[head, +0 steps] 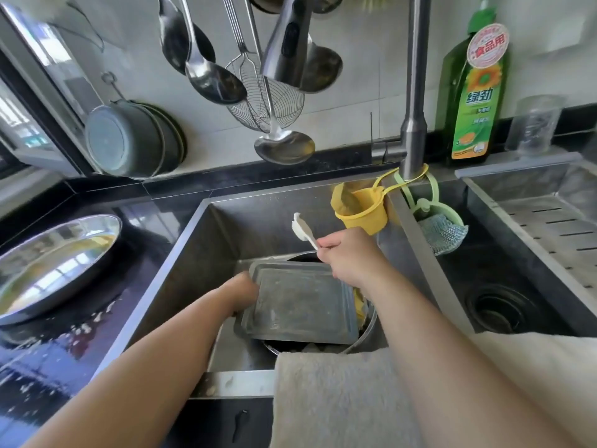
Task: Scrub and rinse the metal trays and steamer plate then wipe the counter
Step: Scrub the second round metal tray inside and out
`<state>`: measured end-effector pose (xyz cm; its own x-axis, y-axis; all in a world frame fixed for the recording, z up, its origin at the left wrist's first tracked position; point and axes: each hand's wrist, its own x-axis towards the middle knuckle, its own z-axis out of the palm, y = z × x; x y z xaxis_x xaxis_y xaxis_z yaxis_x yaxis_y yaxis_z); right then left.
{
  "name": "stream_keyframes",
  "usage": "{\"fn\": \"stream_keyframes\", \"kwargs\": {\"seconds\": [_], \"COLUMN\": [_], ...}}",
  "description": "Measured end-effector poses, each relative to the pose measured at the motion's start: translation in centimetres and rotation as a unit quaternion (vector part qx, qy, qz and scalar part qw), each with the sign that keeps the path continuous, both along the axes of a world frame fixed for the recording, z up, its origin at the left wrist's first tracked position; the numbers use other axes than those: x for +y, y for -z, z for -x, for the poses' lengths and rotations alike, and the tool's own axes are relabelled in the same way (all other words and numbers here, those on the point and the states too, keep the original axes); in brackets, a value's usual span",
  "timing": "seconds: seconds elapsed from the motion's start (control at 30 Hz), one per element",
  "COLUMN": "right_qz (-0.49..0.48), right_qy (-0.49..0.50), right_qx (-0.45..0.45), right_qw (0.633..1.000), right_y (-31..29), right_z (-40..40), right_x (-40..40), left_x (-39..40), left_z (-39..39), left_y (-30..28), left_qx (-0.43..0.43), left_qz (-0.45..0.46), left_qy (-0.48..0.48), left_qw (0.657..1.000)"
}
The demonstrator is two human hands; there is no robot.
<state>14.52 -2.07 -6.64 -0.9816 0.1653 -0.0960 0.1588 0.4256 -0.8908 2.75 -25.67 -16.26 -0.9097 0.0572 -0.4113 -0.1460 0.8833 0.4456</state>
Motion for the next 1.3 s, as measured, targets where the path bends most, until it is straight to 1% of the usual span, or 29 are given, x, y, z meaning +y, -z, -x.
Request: {"fn": "stream_keyframes", "kwargs": {"seconds": [0.07, 0.13, 0.2, 0.23, 0.27, 0.33, 0.37, 0.4, 0.43, 0.53, 0.6, 0.67, 0.77, 0.83, 0.9, 0.97, 1.07, 1.1, 1.17, 1.2, 1.3], "right_qz": [-0.015, -0.028, -0.044, -0.058, -0.072, -0.104, -0.128, -0.16, -0.196, -0.283, -0.291, -0.277, -0.276, -0.275, -0.276, -0.283, -0.304, -0.303, -0.285, -0.279, -0.259], "right_qy": [-0.016, -0.022, -0.023, -0.025, -0.028, -0.038, -0.046, -0.057, -0.067, -0.114, -0.161, -0.2, -0.22, -0.222, -0.226, -0.227, -0.217, -0.21, -0.194, -0.19, -0.18], "right_qx": [-0.006, -0.011, -0.015, -0.017, -0.017, -0.005, 0.006, 0.021, 0.039, 0.075, 0.079, 0.097, 0.13, 0.126, 0.115, 0.108, 0.105, 0.102, 0.096, 0.095, 0.093], "right_qw": [1.0, 0.999, 0.999, 0.998, 0.997, 0.994, 0.991, 0.985, 0.978, 0.949, 0.94, 0.935, 0.927, 0.927, 0.927, 0.925, 0.922, 0.924, 0.934, 0.936, 0.944], "right_y": [0.0, 0.1, 0.2, 0.2, 0.1, -0.1, -0.4, -0.8, -1.4, -4.8, -7.7, -10.1, -11.7, -11.4, -10.6, -9.8, -9.0, -8.7, -8.3, -8.1, -7.2], "right_z": [0.0, -0.1, -0.2, -0.2, -0.4, -0.6, -0.9, -1.2, -1.5, -2.3, -2.4, -2.5, -2.6, -2.8, -2.9, -2.8, -1.9, -1.6, -0.9, -0.6, 0.2], "right_x": [-0.2, -0.3, -0.4, -0.5, -0.7, -1.1, -1.4, -1.9, -2.6, -6.8, -11.0, -15.5, -21.0, -23.4, -24.8, -25.1, -24.1, -23.5, -22.1, -21.5, -20.2], "left_x": [0.2, 0.9, 2.0, 2.8, 3.5, 3.7, 3.3, 2.6, 1.4, -3.7, -8.5, -13.8, -21.7, -26.3, -29.8, -31.6, -33.1, -33.4, -33.7, -33.9, -34.0], "left_z": [-0.4, -1.0, -2.0, -2.5, -3.1, -4.5, -5.8, -7.1, -8.6, -12.8, -14.8, -16.4, -16.6, -15.9, -14.6, -13.3, -10.9, -10.0, -8.6, -7.9, -6.6], "left_y": [-0.7, -2.1, -4.7, -6.2, -7.6, -10.1, -11.2, -12.3, -13.6, -16.7, -18.0, -18.5, -17.9, -17.0, -16.1, -16.0, -16.3, -16.2, -15.5, -14.9, -13.6], "left_qx": [0.031, 0.094, 0.136, 0.135, 0.116, 0.054, 0.017, -0.001, 0.004, 0.04, 0.034, 0.05, 0.113, 0.126, 0.131, 0.146, 0.169, 0.168, 0.148, 0.146, 0.173], "left_qz": [0.05, 0.093, 0.078, 0.046, -0.006, -0.138, -0.205, -0.262, -0.298, -0.349, -0.369, -0.389, -0.372, -0.342, -0.322, -0.309, -0.32, -0.324, -0.323, -0.323, -0.313], "left_qy": [0.021, 0.008, -0.005, -0.012, -0.026, -0.058, -0.079, -0.096, -0.1, -0.106, -0.111, -0.156, -0.288, -0.356, -0.399, -0.419, -0.443, -0.443, -0.446, -0.454, -0.473], "left_qw": [0.998, 0.991, 0.988, 0.99, 0.993, 0.987, 0.975, 0.96, 0.949, 0.93, 0.922, 0.907, 0.875, 0.86, 0.849, 0.841, 0.82, 0.819, 0.821, 0.818, 0.805]}}
